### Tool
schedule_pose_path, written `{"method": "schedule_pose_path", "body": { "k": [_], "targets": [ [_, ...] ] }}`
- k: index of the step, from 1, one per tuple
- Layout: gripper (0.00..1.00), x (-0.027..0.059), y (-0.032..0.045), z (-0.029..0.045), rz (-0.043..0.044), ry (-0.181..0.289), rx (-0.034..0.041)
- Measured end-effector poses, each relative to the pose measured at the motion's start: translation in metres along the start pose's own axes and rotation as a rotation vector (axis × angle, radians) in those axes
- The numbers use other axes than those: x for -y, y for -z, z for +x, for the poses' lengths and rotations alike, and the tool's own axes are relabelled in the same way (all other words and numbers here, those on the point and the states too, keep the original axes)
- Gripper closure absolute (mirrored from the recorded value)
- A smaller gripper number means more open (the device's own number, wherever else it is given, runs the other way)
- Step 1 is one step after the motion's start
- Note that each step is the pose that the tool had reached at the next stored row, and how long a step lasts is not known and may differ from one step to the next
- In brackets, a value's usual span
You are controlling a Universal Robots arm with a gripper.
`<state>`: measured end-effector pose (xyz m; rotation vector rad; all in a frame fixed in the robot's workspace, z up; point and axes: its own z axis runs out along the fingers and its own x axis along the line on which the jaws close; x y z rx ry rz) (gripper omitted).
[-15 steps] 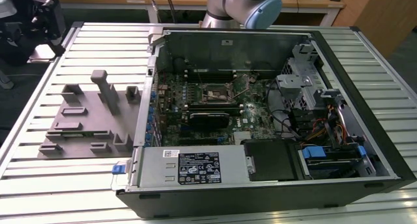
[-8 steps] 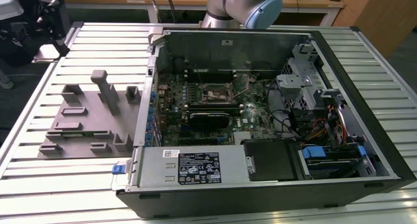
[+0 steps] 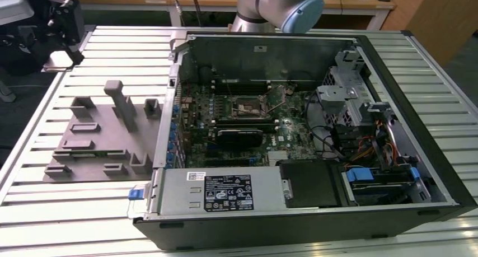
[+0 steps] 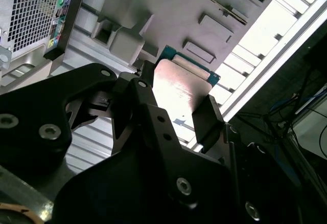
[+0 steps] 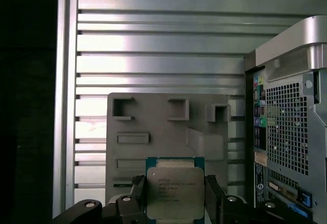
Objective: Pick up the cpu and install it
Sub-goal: 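Pick up the cpu and move it towards the insertion slot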
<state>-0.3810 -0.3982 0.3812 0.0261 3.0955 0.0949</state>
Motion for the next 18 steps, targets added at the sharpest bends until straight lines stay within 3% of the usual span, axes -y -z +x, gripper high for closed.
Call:
{"method": "schedule_pose_path", "body": {
  "k": [18],
  "targets": [
    [0.46,-0.0002,-0.0005,-0.0110,-0.0003,0.000,-0.0001]
  ]
}}
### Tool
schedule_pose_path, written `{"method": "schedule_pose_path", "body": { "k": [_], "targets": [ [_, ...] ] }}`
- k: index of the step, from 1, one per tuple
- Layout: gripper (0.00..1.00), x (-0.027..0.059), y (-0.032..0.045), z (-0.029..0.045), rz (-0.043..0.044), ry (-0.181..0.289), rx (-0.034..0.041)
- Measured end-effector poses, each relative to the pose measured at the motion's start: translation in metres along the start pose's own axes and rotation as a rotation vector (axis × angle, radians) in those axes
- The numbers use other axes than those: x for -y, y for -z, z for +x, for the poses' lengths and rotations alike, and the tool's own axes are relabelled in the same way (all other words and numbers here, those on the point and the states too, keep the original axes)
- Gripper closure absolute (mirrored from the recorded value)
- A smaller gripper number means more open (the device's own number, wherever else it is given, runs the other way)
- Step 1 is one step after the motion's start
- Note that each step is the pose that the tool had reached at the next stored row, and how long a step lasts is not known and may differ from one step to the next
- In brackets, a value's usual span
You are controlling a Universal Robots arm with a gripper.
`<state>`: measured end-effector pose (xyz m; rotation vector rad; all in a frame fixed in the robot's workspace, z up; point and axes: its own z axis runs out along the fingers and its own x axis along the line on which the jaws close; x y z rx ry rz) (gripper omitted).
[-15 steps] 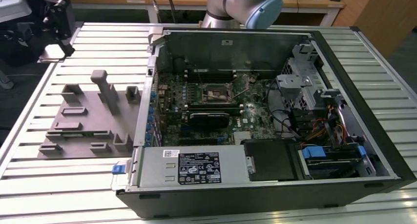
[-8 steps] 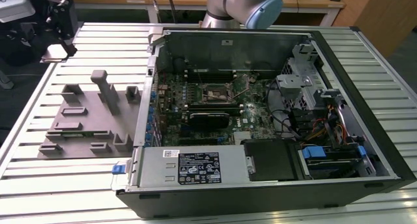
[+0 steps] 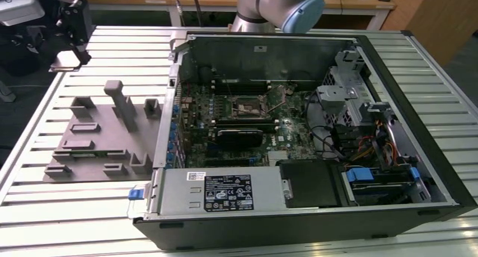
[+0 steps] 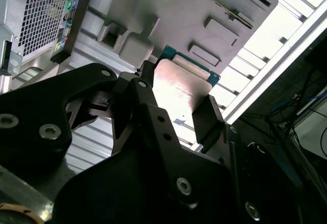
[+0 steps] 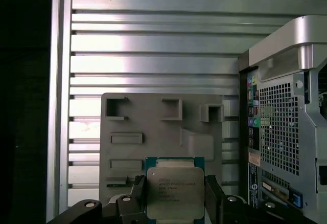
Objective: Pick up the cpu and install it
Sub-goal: 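Pick up the cpu and move it towards the insertion slot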
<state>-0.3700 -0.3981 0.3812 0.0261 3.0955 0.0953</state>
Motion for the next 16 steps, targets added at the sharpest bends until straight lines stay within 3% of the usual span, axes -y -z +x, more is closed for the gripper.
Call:
{"method": "schedule_pose_path", "body": {
  "k": [16],
  "targets": [
    [0.46,-0.0003,-0.0007,-0.0153,0.0000,0.000,0.0000]
  ]
}}
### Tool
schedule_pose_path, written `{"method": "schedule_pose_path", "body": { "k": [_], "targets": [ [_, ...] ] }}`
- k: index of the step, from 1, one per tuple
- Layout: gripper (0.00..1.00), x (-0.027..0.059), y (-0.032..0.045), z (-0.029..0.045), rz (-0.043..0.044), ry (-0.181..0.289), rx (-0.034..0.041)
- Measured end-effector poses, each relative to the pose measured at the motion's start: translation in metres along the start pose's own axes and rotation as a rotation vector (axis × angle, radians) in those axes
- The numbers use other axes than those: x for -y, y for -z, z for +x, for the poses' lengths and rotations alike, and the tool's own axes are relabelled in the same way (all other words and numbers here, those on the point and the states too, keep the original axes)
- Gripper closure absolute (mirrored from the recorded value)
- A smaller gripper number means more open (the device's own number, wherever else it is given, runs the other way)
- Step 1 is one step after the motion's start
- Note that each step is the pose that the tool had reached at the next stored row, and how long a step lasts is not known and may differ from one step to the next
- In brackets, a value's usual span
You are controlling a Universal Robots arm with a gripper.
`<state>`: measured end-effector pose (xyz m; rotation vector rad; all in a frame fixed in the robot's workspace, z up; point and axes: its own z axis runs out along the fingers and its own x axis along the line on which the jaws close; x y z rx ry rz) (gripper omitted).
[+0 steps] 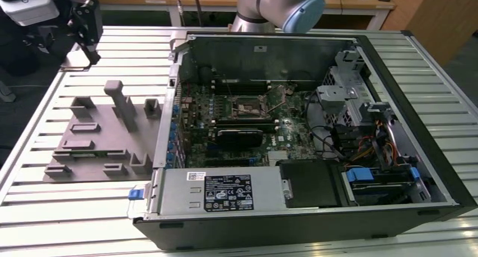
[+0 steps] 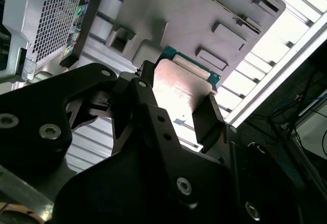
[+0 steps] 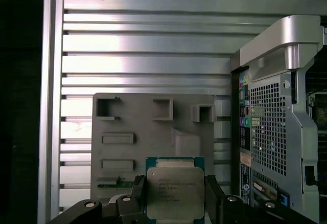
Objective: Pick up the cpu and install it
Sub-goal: 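Pick up the cpu and move it towards the insertion slot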
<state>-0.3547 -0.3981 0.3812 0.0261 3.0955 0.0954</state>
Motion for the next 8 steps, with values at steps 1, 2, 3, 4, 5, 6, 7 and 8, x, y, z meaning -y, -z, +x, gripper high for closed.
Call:
{"method": "schedule_pose_path", "body": {
  "k": [1,2,3,4,5,6,7,8],
  "targets": [
    [0.46,0.0000,0.0000,-0.0010,0.0000,0.000,0.0000],
    [0.46,0.0000,-0.0001,-0.0021,0.0000,0.000,0.0000],
    [0.46,-0.0001,-0.0001,-0.0032,0.0000,0.000,0.0000],
    [0.46,-0.0001,-0.0002,-0.0044,0.0000,0.000,0.0000],
    [0.46,-0.0001,-0.0002,-0.0055,0.0000,0.000,0.0000],
    [0.46,-0.0002,-0.0003,-0.0067,0.0000,0.000,0.0001],
    [0.46,-0.0002,-0.0004,-0.0078,0.0000,0.000,0.0000],
    [0.46,-0.0002,-0.0004,-0.0089,0.0000,0.000,0.0000]
  ]
}}
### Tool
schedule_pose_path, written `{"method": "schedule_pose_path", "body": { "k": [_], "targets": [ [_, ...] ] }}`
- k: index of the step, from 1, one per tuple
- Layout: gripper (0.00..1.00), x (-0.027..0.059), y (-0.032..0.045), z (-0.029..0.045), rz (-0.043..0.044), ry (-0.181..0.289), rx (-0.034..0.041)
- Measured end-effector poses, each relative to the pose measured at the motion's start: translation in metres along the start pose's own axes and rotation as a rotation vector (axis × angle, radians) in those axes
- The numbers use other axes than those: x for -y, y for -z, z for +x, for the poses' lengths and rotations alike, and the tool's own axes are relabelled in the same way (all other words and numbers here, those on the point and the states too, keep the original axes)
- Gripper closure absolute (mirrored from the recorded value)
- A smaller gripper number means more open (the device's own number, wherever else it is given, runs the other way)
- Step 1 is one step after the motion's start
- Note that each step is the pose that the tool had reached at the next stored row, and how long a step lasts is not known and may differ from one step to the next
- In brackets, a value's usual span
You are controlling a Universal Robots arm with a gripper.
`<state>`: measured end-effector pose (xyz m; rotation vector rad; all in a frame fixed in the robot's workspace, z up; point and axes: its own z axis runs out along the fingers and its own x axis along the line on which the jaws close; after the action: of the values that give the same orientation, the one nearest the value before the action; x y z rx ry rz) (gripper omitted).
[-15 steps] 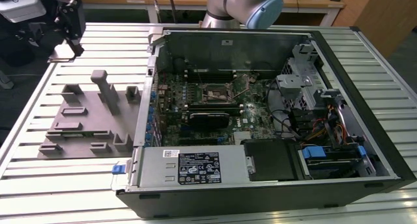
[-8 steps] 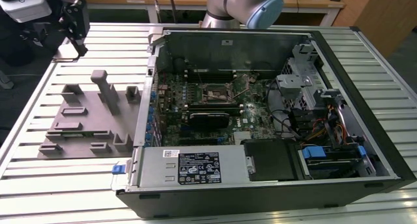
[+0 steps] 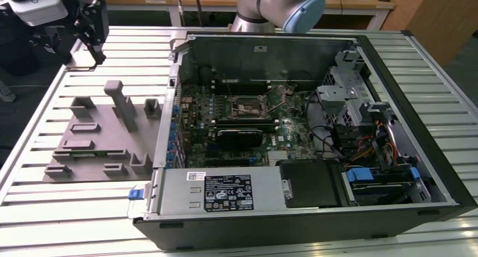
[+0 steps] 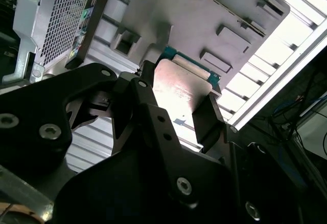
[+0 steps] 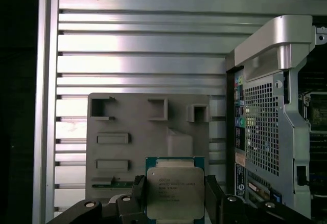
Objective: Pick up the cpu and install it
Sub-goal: 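Pick up the cpu and move it towards the insertion slot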
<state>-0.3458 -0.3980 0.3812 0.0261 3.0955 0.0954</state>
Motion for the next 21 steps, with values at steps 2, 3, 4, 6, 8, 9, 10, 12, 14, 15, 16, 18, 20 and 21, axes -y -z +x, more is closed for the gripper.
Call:
{"method": "schedule_pose_path", "body": {
  "k": [2,3,4,6,8,9,10,12,14,15,16,18,20,21],
  "targets": [
    [0.46,-0.0001,-0.0001,-0.0022,0.0000,0.000,0.0000],
    [0.46,-0.0001,-0.0002,-0.0033,0.0000,0.000,0.0000],
    [0.46,-0.0001,-0.0002,-0.0044,0.0000,0.000,-0.0001],
    [0.46,-0.0002,-0.0003,-0.0070,0.0000,0.000,0.0000],
    [0.46,-0.0003,-0.0005,-0.0100,0.0000,0.000,0.0000],
    [0.46,-0.0003,-0.0005,-0.0118,0.0000,0.000,0.0000],
    [0.46,-0.0004,-0.0006,-0.0136,0.0000,0.000,-0.0001],
    [0.46,-0.0004,-0.0008,-0.0176,0.0000,0.000,0.0000],
    [0.46,-0.0005,-0.0010,-0.0216,0.0000,0.000,0.0000],
    [0.46,-0.0005,-0.0011,-0.0237,0.0000,0.000,0.0000],
    [0.46,-0.0006,-0.0012,-0.0258,0.0000,0.000,-0.0001],
    [0.46,-0.0007,-0.0014,-0.0299,0.0000,0.000,-0.0001],
    [0.46,-0.0008,-0.0016,-0.0346,0.0000,0.000,0.0000],
    [0.46,-0.0008,-0.0017,-0.0369,0.0000,0.000,0.0000]
  ]
}}
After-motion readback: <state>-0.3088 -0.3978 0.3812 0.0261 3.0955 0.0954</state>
